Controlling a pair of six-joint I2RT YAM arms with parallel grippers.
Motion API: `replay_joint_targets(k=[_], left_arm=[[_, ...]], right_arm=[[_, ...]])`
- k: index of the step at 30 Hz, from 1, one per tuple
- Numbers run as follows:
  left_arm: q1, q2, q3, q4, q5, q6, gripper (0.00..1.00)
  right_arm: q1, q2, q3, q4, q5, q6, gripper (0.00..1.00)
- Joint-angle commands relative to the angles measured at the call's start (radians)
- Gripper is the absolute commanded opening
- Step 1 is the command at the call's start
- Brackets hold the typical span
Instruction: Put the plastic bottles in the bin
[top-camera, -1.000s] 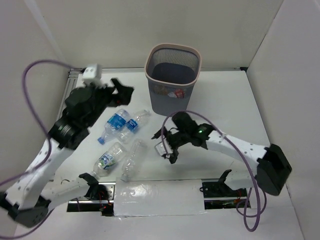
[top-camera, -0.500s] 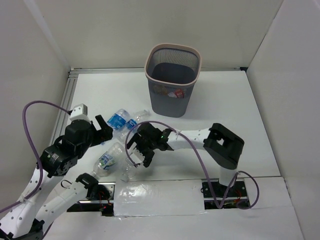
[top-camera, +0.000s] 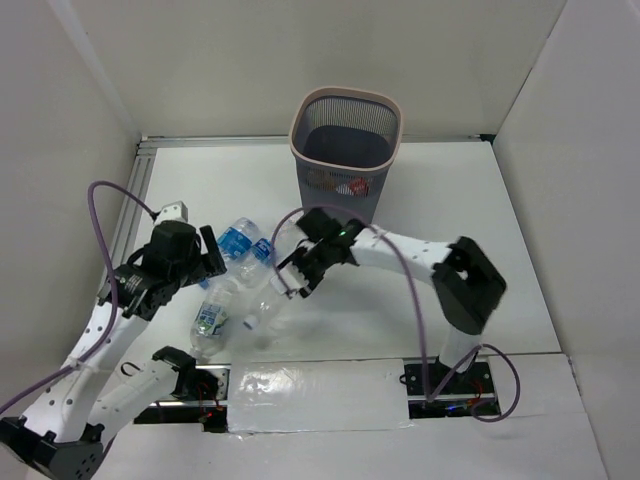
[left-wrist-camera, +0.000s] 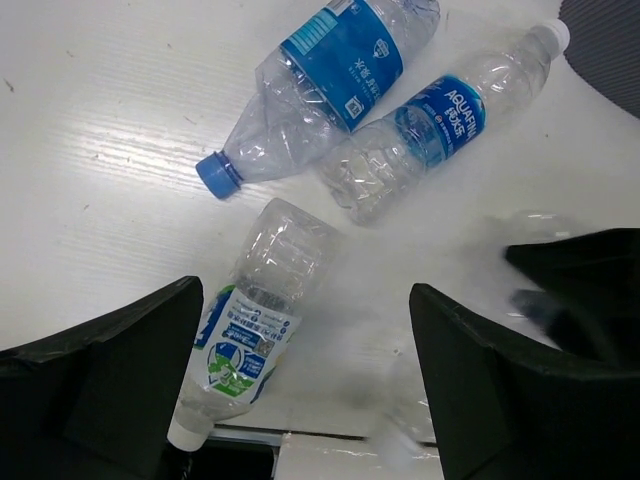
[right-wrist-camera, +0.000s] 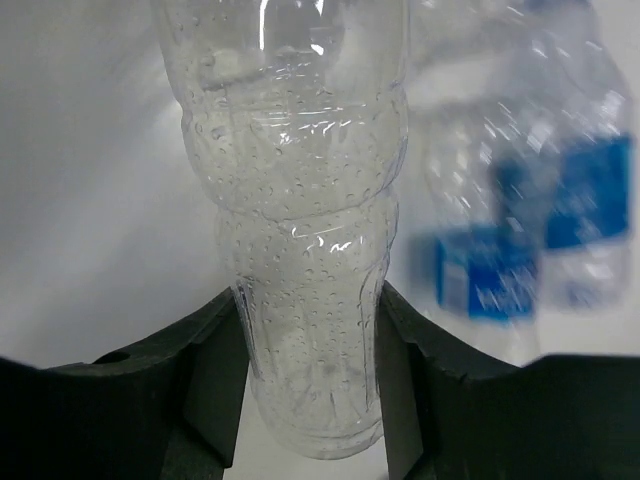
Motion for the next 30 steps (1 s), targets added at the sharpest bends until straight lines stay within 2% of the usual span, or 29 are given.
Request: replay_joint_targets(k=[1, 4, 6, 9, 10, 14, 18, 21, 22, 25, 26, 27, 30], left_arm=[[0.058, 0.047, -0.005, 0.097, 0.108, 0.084, 0.97], [0.124, 0.119, -0.019, 0.130, 0.180, 0.133, 1.00], [0.177, 0.214, -0.019, 0.139, 0.237, 0.161, 1.00], [0.200, 0.286, -0.009, 0.139, 0.251, 0.161, 1.00], [0.211, 0.315, -0.009, 0.139, 0.251, 0.161, 1.00], [0.211, 0.363, 0.000, 0.110, 0.251, 0.130, 1.00], [0.202, 0.423, 0.032, 0.047, 0.251, 0.089, 1.00], [0.176, 0.432, 0.032, 0.022, 0.241, 0.076, 1.00], [0.149, 0.432, 0.032, 0.010, 0.241, 0.052, 1.00], [0.110, 0.423, 0.023, -0.019, 0.212, 0.006, 1.00], [0.101, 0.423, 0.023, -0.039, 0.212, -0.006, 1.00], [0.086, 0.423, 0.014, -0.048, 0.200, -0.023, 1.00], [0.064, 0.444, 0.004, -0.073, 0.180, -0.048, 1.00]], right_arm=[[-0.081, -0.253, 0.028, -0.193, -0.187, -0.023, 0.34], [-0.118, -0.429, 0.014, -0.233, -0.227, -0.014, 0.34], [-0.128, -0.530, 0.029, -0.220, -0.227, 0.062, 0.32], [-0.128, -0.613, 0.080, -0.096, -0.153, 0.209, 0.32], [-0.139, -0.623, 0.115, -0.005, -0.095, 0.251, 0.32], [-0.199, -0.573, 0.234, 0.144, 0.069, 0.353, 0.32], [-0.393, -0.447, 0.316, 0.233, 0.131, 0.419, 0.34], [-0.461, -0.352, 0.339, 0.306, 0.166, 0.457, 0.37], [-0.496, -0.300, 0.354, 0.306, 0.166, 0.466, 0.39], [-0.549, -0.211, 0.449, 0.231, 0.134, 0.498, 0.76], [-0.549, -0.200, 0.480, 0.217, 0.134, 0.512, 0.91], [-0.549, -0.200, 0.480, 0.217, 0.134, 0.540, 1.00], [-0.560, -0.209, 0.494, 0.229, 0.122, 0.603, 1.00]])
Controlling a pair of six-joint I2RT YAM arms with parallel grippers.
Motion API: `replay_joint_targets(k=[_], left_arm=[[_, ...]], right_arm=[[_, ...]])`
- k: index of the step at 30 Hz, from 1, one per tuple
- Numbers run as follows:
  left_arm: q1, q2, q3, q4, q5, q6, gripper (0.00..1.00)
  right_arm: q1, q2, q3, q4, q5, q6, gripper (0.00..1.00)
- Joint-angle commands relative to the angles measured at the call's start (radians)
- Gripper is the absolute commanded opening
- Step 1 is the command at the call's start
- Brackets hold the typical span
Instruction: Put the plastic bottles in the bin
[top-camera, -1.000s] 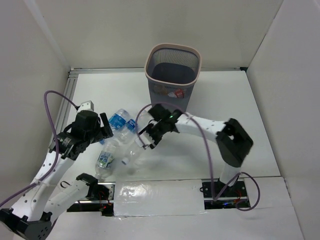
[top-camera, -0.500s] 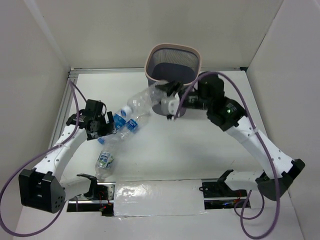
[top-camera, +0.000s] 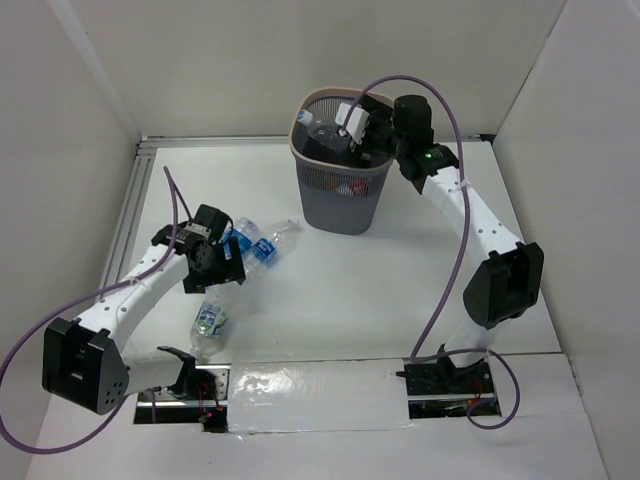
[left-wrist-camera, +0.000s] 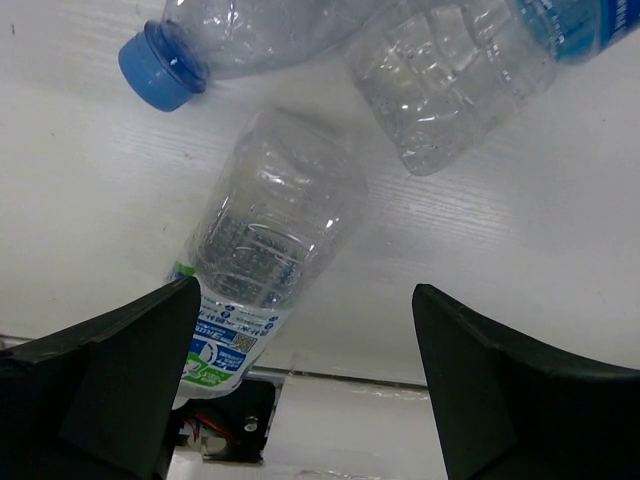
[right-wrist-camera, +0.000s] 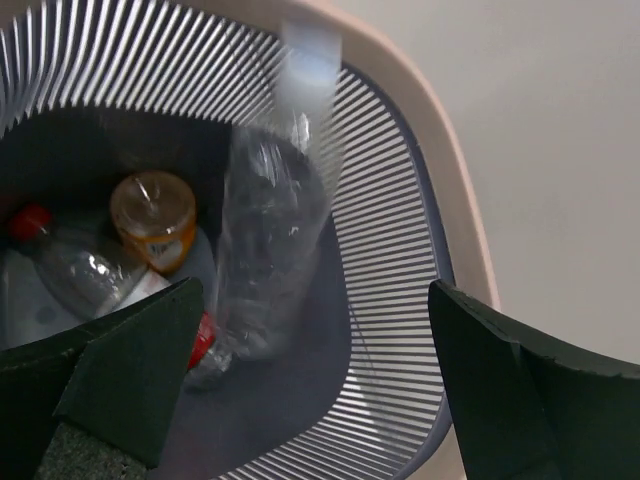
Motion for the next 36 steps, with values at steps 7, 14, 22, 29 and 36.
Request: replay_joint_targets(k=[7, 14, 22, 29, 36], left_arm=[[-0.070, 0.142, 0.028, -0.142, -0.142, -0.177, 1.00], [-0.070, 0.291, 0.019, -0.069, -0.177, -0.130, 1.00], [-0.086, 0.313, 0.076, -0.046, -0.121, -0.093, 0.22], [-0.238, 0.193, 0.495, -0.312, -0.017, -0.021, 0.10], [-0.277, 0.295, 1.014, -0.267, 0.192, 0.133, 0.09]], right_arm=[[-0.035, -0.153, 0.091, 0.068, -0.119, 0.305, 1.00], [-0.126, -0.277, 0.037, 0.096, -0.244, 0.398, 1.00], [-0.207, -0.409, -0.101, 0.152, -0.430, 0.450, 0.97], [-0.228, -0.499, -0.212, 0.154, -0.547, 0.450, 0.19], [-0.247, -0.561, -0.319, 0.094, -0.515, 0.442, 0.00]])
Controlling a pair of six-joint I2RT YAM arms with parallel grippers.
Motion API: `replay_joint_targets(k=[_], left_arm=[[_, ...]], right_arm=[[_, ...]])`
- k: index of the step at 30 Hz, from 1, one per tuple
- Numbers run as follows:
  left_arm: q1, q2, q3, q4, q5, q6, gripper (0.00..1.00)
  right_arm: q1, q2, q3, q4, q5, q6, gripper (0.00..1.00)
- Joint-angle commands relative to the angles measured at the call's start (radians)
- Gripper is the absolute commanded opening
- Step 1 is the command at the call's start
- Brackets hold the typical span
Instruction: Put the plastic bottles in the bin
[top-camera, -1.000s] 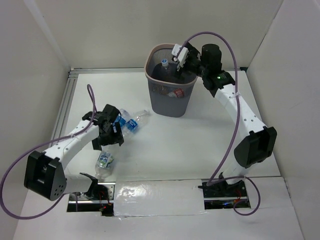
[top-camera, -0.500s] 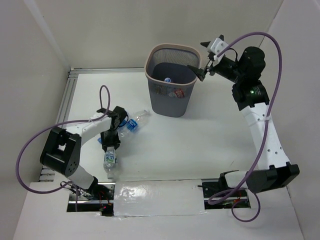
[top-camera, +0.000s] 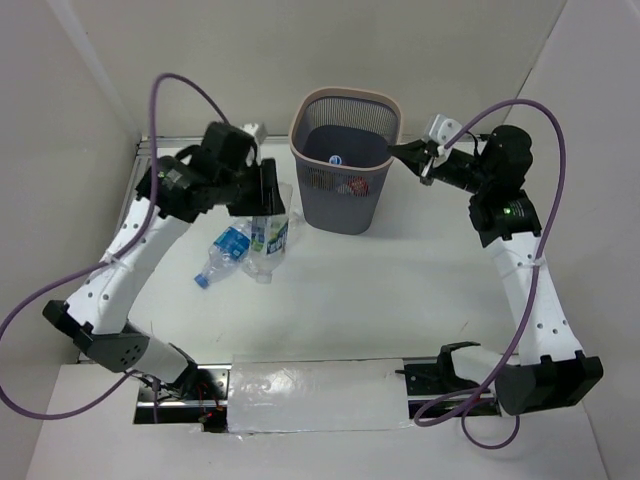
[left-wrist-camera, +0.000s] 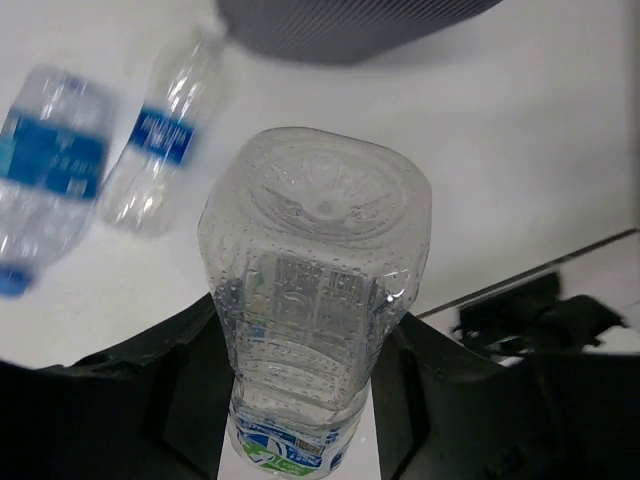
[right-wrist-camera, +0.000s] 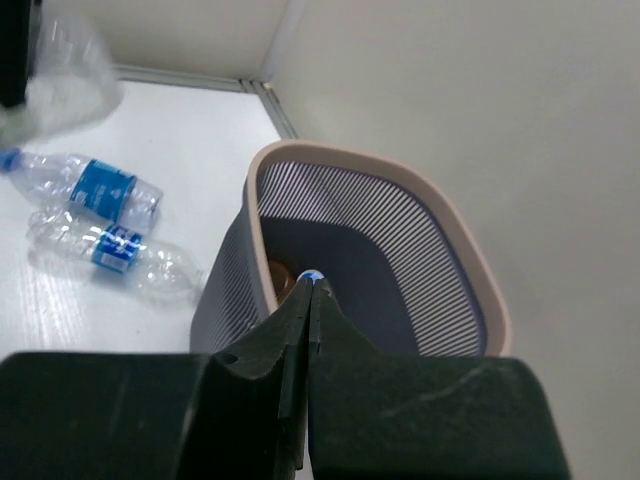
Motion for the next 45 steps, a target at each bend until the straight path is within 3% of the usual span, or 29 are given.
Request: replay_joint_targets(k=[1, 5, 6, 7, 8, 11, 14, 15, 18, 23, 25, 26, 27, 29, 31, 34, 38, 41, 44, 45], left_arm=[[0.005, 0.079, 0.224, 0.023, 0.133, 0.087, 0.09], [0.020, 0.191, 0.408, 0.259, 0.221, 0.089, 0.07], [0.029, 0.205, 0.419, 0.411, 0.251, 0.078, 0.07], [0.046, 0.224, 0.394, 0.584, 0.325, 0.016, 0.07], [0.046, 0.224, 0.394, 0.586, 0.325, 0.015, 0.07], [0.081, 0.245, 0.301, 0.889, 0.325, -0.077, 0.07], [0.113, 0.268, 0.211, 1.028, 0.220, -0.179, 0.10], [0.127, 0.268, 0.183, 1.136, 0.219, -0.211, 0.10], [0.183, 0.323, 0.164, 1.245, 0.255, -0.363, 0.10], [0.213, 0.494, 0.276, 1.273, 0.299, -0.526, 0.13], [0.213, 0.523, 0.265, 1.305, 0.261, -0.529, 0.32], [0.203, 0.538, 0.265, 1.272, 0.194, -0.475, 0.43], [0.181, 0.572, 0.335, 1.228, 0.166, -0.432, 0.69], [0.170, 0.622, 0.438, 1.066, 0.134, -0.341, 1.00], [0.170, 0.650, 0.495, 1.016, 0.146, -0.304, 1.00], [0.170, 0.554, 0.411, 1.094, 0.164, -0.253, 1.00], [0.180, 0.416, 0.393, 1.102, 0.187, -0.164, 1.00], [0.192, 0.278, 0.267, 1.034, 0.151, -0.091, 1.00], [0.213, 0.043, 0.007, 0.936, 0.045, -0.020, 1.00], [0.213, -0.016, -0.152, 0.907, -0.034, 0.001, 1.00]], right_arm=[[-0.007, -0.059, -0.052, -0.035, -0.011, -0.016, 0.00], [-0.007, -0.137, -0.160, -0.087, -0.011, -0.045, 0.00], [-0.007, -0.148, -0.175, -0.124, -0.011, -0.060, 0.00], [-0.007, -0.169, -0.201, -0.148, -0.011, -0.071, 0.01], [-0.007, -0.180, -0.201, -0.149, -0.011, -0.071, 0.01], [-0.007, -0.210, -0.246, -0.182, -0.002, -0.099, 0.02], [-0.007, -0.243, -0.282, -0.205, 0.007, -0.099, 0.02], [-0.007, -0.258, -0.298, -0.214, 0.008, -0.099, 0.04], [-0.007, -0.292, -0.335, -0.239, 0.008, -0.099, 0.04], [0.002, -0.337, -0.385, -0.239, 0.018, -0.110, 0.07], [0.002, -0.337, -0.385, -0.239, 0.018, -0.110, 0.12], [0.002, -0.337, -0.385, -0.239, 0.018, -0.110, 0.20], [0.013, -0.337, -0.394, -0.239, 0.029, -0.110, 0.51], [0.022, -0.337, -0.395, -0.239, 0.038, -0.131, 0.81], [0.031, -0.319, -0.395, -0.270, 0.019, -0.186, 1.00], [0.072, -0.276, -0.414, -0.314, -0.071, -0.355, 1.00], [0.209, -0.173, -0.425, -0.327, -0.049, -0.621, 1.00], [0.365, -0.067, -0.425, -0.218, 0.068, -0.749, 1.00], [0.509, 0.077, -0.425, -0.092, 0.200, -0.823, 1.00], [0.560, 0.117, -0.425, -0.061, 0.228, -0.846, 1.00]])
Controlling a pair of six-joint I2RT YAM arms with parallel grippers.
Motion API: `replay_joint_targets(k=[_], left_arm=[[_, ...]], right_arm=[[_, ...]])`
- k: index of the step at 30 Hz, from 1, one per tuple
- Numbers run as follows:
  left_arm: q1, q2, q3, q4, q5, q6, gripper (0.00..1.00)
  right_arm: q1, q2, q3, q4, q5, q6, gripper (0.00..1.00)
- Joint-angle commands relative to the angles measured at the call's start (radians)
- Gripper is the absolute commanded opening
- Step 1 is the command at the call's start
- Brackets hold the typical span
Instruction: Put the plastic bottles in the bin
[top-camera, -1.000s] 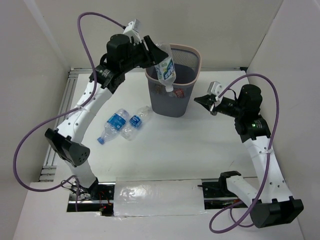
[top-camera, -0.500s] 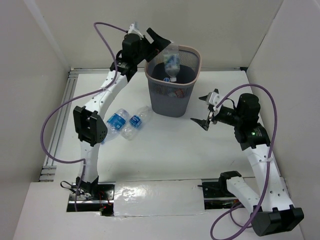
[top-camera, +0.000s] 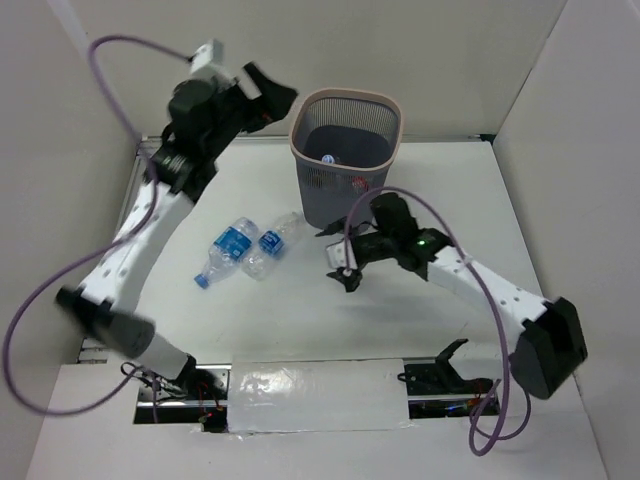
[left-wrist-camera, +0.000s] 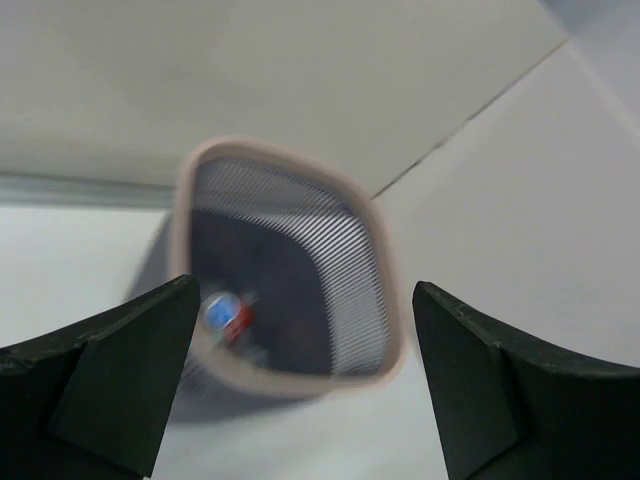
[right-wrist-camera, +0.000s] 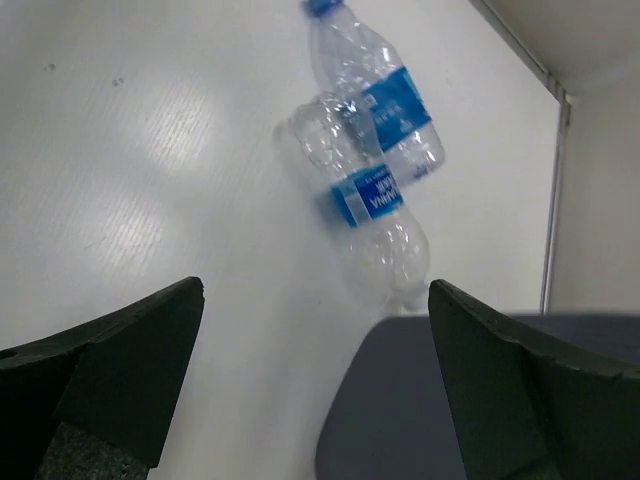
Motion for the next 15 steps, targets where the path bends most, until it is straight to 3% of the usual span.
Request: replay_joint_targets(k=[1, 4, 7, 15], left_arm=[[0.044, -0.305, -0.294, -0.090, -0.180, 0.121, 1.00], [0.109, -0.470, -0.579, -0.203, -0.297, 0.120, 1.00], [0.170, -0.631, -0.753, -0.318, -0.331, 0.120, 1.00], [0.273, -0.822, -0.947, -0.444, -0.311, 0.077, 1.00]], right_arm=[[0.115, 0.157, 0.007, 0.179, 0.158, -0.150, 1.00], [0.184, 0.278, 0.058, 0.302, 0.250, -0.150, 1.00], [0.221, 0.440, 0.151, 0.368, 0.333, -0.159, 1.00], [0.253, 0.802, 0.421, 0.471, 0.511, -0.159, 1.00]])
